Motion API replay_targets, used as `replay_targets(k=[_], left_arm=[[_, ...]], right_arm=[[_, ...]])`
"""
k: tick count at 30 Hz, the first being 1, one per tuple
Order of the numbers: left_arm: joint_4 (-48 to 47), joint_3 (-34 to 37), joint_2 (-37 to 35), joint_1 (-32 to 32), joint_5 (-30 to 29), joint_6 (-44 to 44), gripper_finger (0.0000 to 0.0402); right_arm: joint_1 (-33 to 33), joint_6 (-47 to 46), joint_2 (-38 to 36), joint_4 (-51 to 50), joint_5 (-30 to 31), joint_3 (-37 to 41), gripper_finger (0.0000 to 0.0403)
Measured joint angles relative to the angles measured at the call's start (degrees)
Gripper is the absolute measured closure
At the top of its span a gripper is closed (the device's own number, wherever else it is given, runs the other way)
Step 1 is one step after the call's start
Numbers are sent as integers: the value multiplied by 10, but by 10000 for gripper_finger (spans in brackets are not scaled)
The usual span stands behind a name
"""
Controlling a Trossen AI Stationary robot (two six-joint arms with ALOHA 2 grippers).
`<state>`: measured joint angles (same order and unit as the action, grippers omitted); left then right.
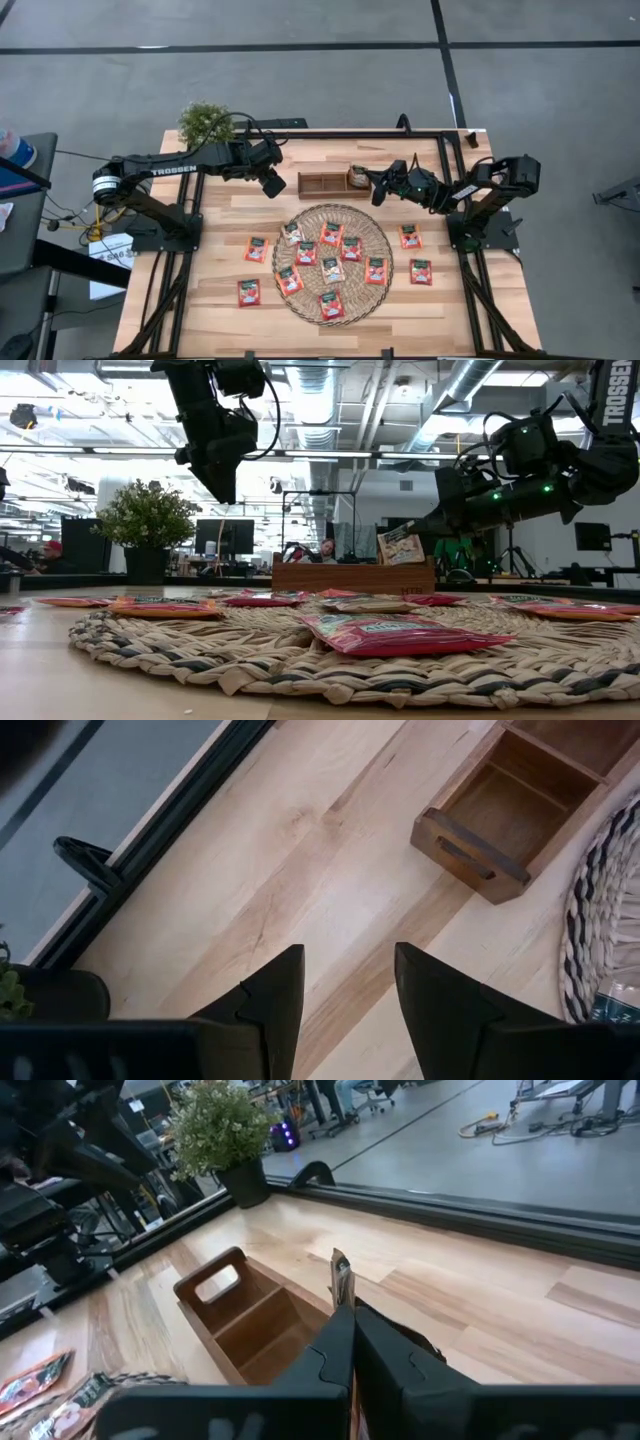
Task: Pick & Place Tea
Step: Put the gold tea bag into the wooden organizer
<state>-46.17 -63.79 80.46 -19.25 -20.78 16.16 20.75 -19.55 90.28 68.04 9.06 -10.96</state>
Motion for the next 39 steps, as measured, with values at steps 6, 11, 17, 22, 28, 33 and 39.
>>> replay_targets(k=[6, 11, 17, 22, 28, 33, 39], left_arm=[[0, 0, 0, 0, 0, 0, 251], [0, 0, 0, 0, 0, 0, 251], [0, 0, 0, 0, 0, 0, 251], [0, 0, 0, 0, 0, 0, 251], [0, 0, 0, 1, 6, 1, 251], [0, 0, 0, 2, 26, 5, 251], [0, 0, 0, 20, 28, 31, 251]], right_arm=[[0, 0, 0, -4, 0, 0, 401], [0, 0, 0, -4, 0, 0, 369], [0, -1, 0, -4, 1, -1, 303], [3, -9, 0, 1, 17, -1, 260], [7, -15, -24, 38, -13, -1, 244], [6, -6, -102, 4, -114, -1, 258], [-8, -13, -225, -86, -223, 0, 288]])
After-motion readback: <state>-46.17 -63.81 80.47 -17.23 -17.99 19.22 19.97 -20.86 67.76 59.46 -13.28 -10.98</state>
